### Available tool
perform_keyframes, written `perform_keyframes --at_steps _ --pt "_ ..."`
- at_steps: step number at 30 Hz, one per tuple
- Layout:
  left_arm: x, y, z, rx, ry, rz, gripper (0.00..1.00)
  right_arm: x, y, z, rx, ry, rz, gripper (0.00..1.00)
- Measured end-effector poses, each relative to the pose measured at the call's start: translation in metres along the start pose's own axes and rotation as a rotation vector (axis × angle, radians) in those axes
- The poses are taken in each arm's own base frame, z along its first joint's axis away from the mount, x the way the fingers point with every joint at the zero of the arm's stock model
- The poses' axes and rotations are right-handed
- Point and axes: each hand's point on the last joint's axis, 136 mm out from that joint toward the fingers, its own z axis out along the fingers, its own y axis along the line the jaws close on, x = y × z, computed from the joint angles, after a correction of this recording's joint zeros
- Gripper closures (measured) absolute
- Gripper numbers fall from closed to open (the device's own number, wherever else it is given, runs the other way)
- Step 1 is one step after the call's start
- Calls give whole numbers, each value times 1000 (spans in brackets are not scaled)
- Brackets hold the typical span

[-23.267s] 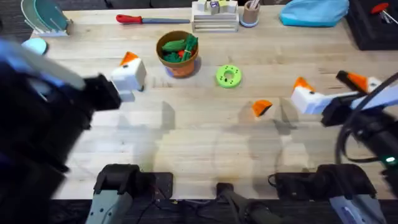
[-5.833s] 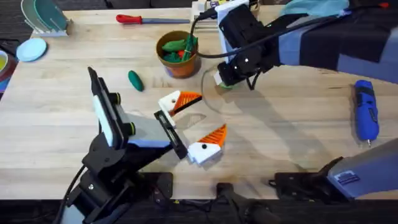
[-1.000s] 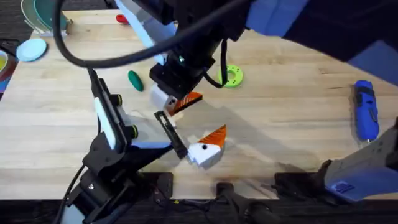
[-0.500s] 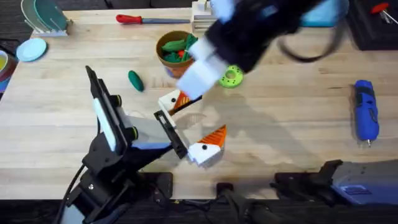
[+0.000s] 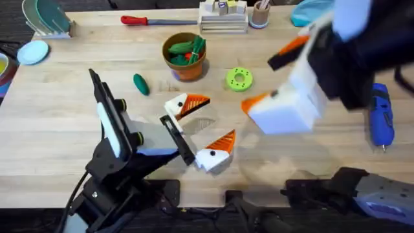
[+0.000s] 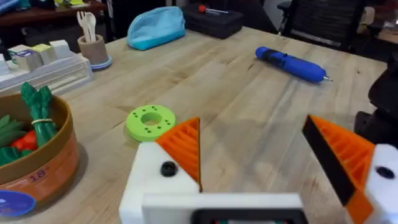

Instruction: Pick up the gripper from the table and insert it into the empty holder that is missing its gripper. Then pick up a screw, insert it into the mounting hole, and use the screwdriver to tighten it. Finally, clean up the table by picking up the vegetable and placing it into the bucket.

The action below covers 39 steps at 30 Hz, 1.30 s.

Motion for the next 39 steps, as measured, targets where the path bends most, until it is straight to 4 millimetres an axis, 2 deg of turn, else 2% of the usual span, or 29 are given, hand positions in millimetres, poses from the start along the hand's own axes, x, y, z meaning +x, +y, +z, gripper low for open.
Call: perform_keyframes --at_steps 5,10,17,19,22,25,27,39 --pt "0 0 0 0 0 0 8 36 6 2 -13 -74 6 10" --pt "0 0 0 0 0 0 8 82 13 -2 -18 -132 41 9" --pt "0 0 0 0 0 0 8 122 17 7 -35 -264 94 9" --pt "0 0 0 0 0 0 8 123 17 8 -39 -330 110 8" --pt "0 0 0 0 0 0 8 112 14 7 -40 -429 155 8" --pt "0 0 0 0 0 0 8 104 11 10 -43 -460 200 7" --pt "0 0 0 0 0 0 8 106 10 16 -45 -445 201 10" --pt "0 0 0 0 0 0 8 110 19 21 -59 -426 -3 9"
